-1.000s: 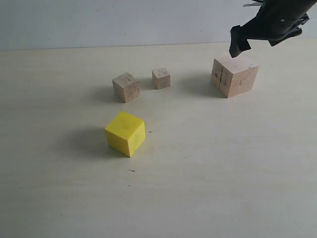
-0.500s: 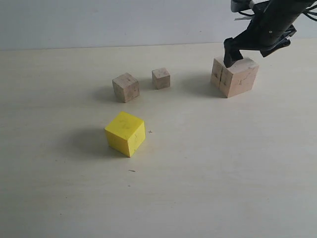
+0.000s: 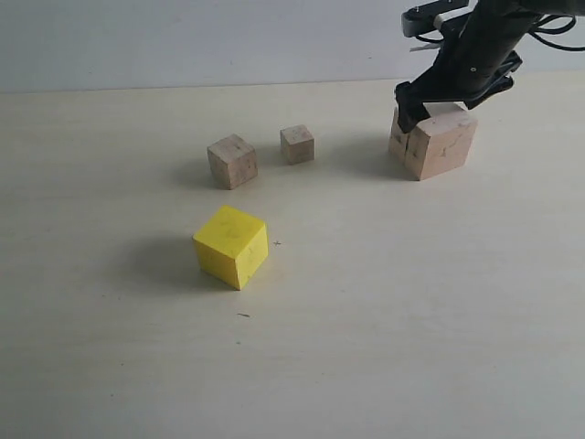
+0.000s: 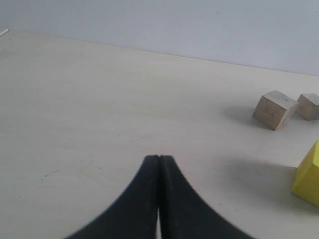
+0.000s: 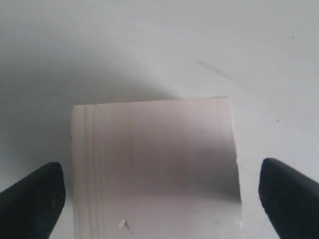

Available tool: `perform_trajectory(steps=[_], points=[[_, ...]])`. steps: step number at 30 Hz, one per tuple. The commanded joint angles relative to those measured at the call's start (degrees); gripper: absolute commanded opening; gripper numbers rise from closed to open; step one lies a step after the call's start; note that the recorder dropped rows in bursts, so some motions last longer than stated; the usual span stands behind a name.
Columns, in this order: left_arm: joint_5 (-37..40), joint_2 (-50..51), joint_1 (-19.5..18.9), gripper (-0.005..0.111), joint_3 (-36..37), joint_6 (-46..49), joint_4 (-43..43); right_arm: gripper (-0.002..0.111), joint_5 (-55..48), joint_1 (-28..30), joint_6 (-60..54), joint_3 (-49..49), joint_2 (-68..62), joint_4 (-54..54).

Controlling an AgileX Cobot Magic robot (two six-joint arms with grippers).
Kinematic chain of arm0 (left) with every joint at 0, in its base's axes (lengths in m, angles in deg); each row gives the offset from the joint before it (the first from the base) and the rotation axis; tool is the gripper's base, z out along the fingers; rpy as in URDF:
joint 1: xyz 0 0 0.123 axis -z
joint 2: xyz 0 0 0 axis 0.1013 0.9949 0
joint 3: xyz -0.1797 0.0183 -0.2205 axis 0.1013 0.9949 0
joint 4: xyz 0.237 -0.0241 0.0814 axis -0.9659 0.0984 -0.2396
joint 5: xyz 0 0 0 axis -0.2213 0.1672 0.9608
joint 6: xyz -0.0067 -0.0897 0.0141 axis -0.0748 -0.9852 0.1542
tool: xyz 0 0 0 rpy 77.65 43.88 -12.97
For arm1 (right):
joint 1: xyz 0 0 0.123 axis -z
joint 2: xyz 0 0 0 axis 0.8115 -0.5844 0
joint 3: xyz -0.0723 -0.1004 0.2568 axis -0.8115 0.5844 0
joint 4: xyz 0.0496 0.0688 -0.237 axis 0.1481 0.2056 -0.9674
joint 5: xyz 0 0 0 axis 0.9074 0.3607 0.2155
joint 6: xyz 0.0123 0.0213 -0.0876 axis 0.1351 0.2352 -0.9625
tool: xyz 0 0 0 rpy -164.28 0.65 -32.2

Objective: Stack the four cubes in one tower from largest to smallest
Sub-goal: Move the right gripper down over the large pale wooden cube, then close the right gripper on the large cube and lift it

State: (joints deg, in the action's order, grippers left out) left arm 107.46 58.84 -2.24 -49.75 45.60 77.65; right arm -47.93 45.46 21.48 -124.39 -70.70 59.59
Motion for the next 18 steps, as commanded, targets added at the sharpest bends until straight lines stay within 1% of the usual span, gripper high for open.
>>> perform_trajectory(steps=[1, 9, 12, 14, 15, 16, 18], points=[[-0.1, -0.4, -0.3, 0.0, 0.2, 0.2, -0.1, 0.105, -1.1, 0.1, 0.2, -2.0, -1.9, -0.2], [-0.1, -0.4, -0.3, 0.0, 0.2, 0.2, -0.1, 0.105, -2.0, 0.1, 0.9, -3.4, -4.7, -0.2], [-0.1, -0.4, -0.3, 0.0, 0.2, 0.2, -0.1, 0.101, -2.0, 0.1, 1.0, -3.5, -5.6, -0.2], [-0.1, -0.4, -0.3, 0.0, 0.2, 0.2, -0.1, 0.093, -2.3, 0.1, 1.0, -3.7, -6.1, -0.2], [-0.1, -0.4, -0.3, 0.0, 0.2, 0.2, -0.1, 0.086, -2.4, 0.1, 1.1, -3.8, -6.5, -0.2], [-0.1, -0.4, -0.3, 0.0, 0.2, 0.2, -0.1, 0.079, -2.3, 0.1, 1.3, -3.8, -6.5, -0.2], [-0.1, -0.4, -0.3, 0.0, 0.2, 0.2, -0.1, 0.062, -1.9, 0.1, 1.7, -3.8, -6.5, -0.2]])
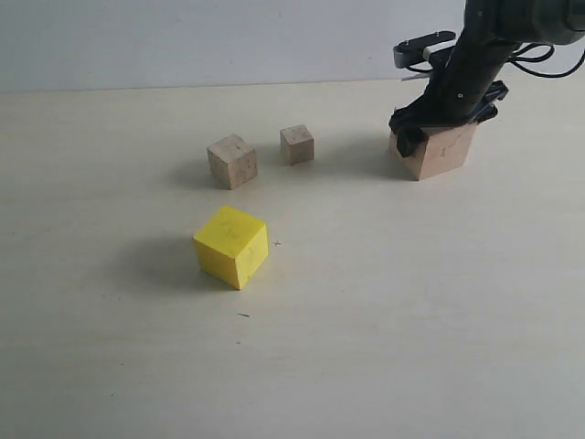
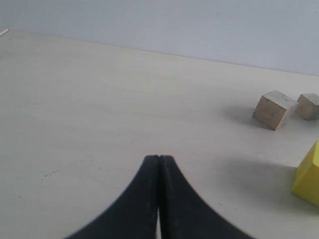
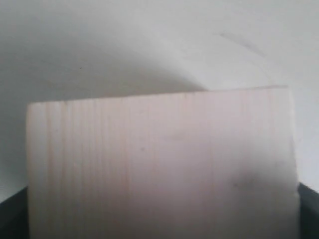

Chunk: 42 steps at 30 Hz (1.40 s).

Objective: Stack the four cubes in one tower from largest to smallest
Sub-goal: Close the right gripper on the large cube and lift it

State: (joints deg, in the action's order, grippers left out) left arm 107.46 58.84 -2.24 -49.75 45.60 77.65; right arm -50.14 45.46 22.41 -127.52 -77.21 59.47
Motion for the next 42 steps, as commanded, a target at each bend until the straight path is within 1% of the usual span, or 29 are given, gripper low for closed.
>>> perform_trajectory(steps=[1, 5, 8, 18, 22, 26, 34, 37, 42], points=[[-0.1, -0.4, -0.3, 0.0, 0.2, 0.2, -0.1, 0.052, 0.3, 0.1, 0.7, -0.7, 0.0, -0.2], [-0.1, -0.4, -0.3, 0.0, 0.2, 0.2, -0.1, 0.018, 0.2, 0.1, 0.7, -0.7, 0.8, -0.2], [-0.1, -0.4, -0.3, 0.0, 0.2, 0.2, -0.1, 0.0, 0.0, 0.1, 1.6, -0.7, 1.7, -0.2], [-0.1, -0.4, -0.3, 0.0, 0.2, 0.2, -0.1, 0.0, -1.0, 0.1, 7.9, -0.7, 6.2, -0.2], [-0.1, -0.4, -0.3, 0.0, 0.2, 0.2, -0.1, 0.0, -3.5, 0.1, 8.8, -0.7, 7.9, 0.0], [-0.1, -0.4, -0.3, 0.0, 0.2, 0.2, -0.1, 0.0, -6.2, 0.1, 12.6, -0.7, 9.4, 0.0], [-0.1, -0.4, -0.3, 0.0, 0.2, 0.2, -0.1, 0.0, -11.2, 0.1, 16.1, -0.7, 13.0, 0.0], [-0.1, -0.4, -0.3, 0.0, 0.2, 0.2, -0.1, 0.0, -12.0, -1.0, 17.7, -0.7, 14.7, -0.3], [-0.1, -0.4, -0.3, 0.0, 0.2, 0.2, -0.1, 0.0, -12.0, -4.5, 20.6, -0.7, 16.7, -2.0]])
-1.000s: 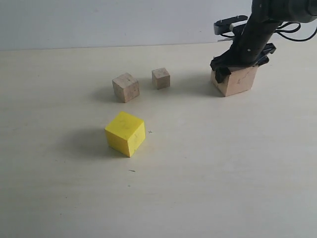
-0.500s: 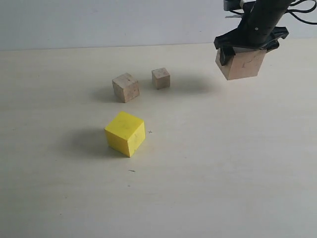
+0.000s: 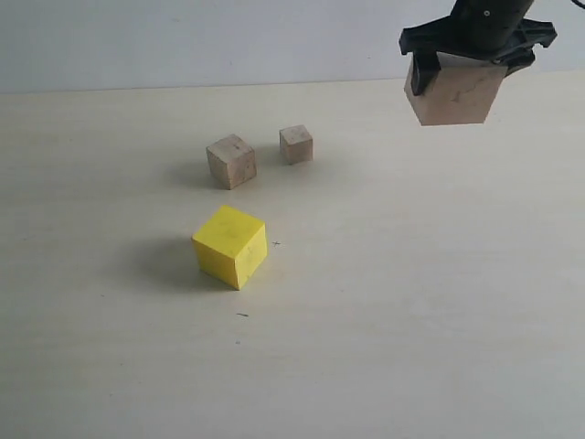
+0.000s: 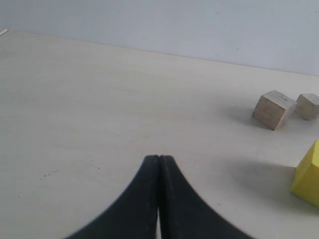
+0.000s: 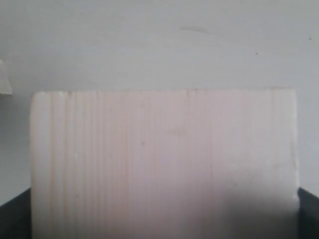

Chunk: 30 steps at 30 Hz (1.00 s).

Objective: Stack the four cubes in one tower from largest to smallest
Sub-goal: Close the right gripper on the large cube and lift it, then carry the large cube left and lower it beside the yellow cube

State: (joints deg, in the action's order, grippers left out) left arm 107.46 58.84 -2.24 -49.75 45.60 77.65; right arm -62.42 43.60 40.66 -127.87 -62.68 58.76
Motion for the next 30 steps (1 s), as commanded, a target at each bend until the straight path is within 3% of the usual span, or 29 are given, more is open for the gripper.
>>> perform_trajectory(steps=[1, 17, 30], points=[[-0.1, -0.4, -0.3, 0.0, 0.2, 0.2, -0.1, 0.0, 0.2, -3.3, 2.8, -0.3, 2.3, -1.5], [-0.1, -0.4, -0.3, 0.0, 0.2, 0.2, -0.1, 0.0, -1.9, -14.5, 10.8, 0.9, 4.6, -5.6], [-0.1, -0.4, -0.3, 0.0, 0.2, 0.2, -0.1, 0.0, 16.4, -16.2, 13.6, 29.5, 16.2, -4.1]])
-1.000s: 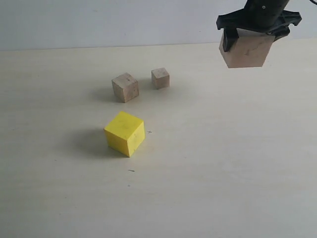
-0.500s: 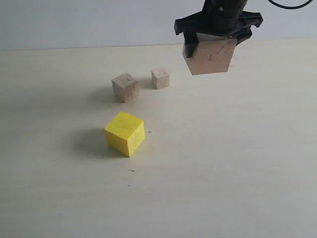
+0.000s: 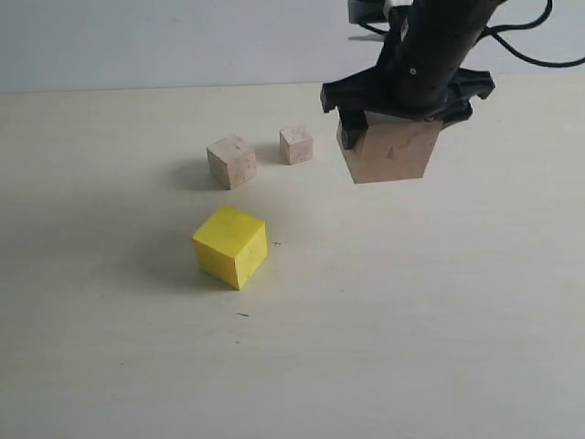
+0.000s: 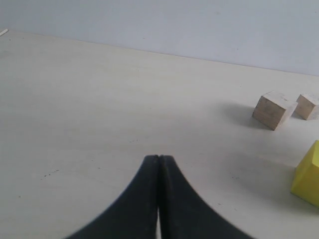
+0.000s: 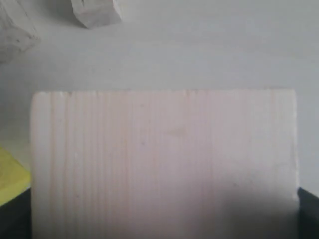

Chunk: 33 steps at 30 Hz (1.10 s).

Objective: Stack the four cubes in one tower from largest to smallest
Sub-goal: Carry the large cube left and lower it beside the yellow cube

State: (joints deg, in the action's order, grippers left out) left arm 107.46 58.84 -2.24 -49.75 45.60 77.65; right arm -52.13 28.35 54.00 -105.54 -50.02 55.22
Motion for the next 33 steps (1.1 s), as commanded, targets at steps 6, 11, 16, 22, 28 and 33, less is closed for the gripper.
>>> perform_trajectory(steps=[6, 11, 16, 22, 28, 33], points=[[-0.1, -0.4, -0.3, 0.0, 0.2, 0.2, -0.1, 0.0, 13.2, -6.5, 4.0, 13.6, 4.3, -2.2], [-0.1, -0.4, -0.3, 0.0, 0.2, 0.2, -0.1, 0.0, 15.3, -9.1, 13.3, 13.9, 3.9, -8.9], [-0.1, -0.4, -0.3, 0.0, 0.2, 0.2, -0.1, 0.0, 13.7, -9.3, 19.3, 13.9, 0.2, -12.1], [-0.1, -0.4, -0.3, 0.0, 0.2, 0.2, -0.1, 0.0, 15.1, -9.4, 22.8, 13.9, -0.9, -12.4], [-0.1, -0.4, -0.3, 0.0, 0.2, 0.2, -0.1, 0.0, 15.1, -10.0, 25.5, 13.9, -2.3, -13.3], [-0.1, -0.4, -0.3, 0.0, 0.2, 0.2, -0.1, 0.0, 14.4, -12.7, 32.2, 13.9, -3.9, -20.4]])
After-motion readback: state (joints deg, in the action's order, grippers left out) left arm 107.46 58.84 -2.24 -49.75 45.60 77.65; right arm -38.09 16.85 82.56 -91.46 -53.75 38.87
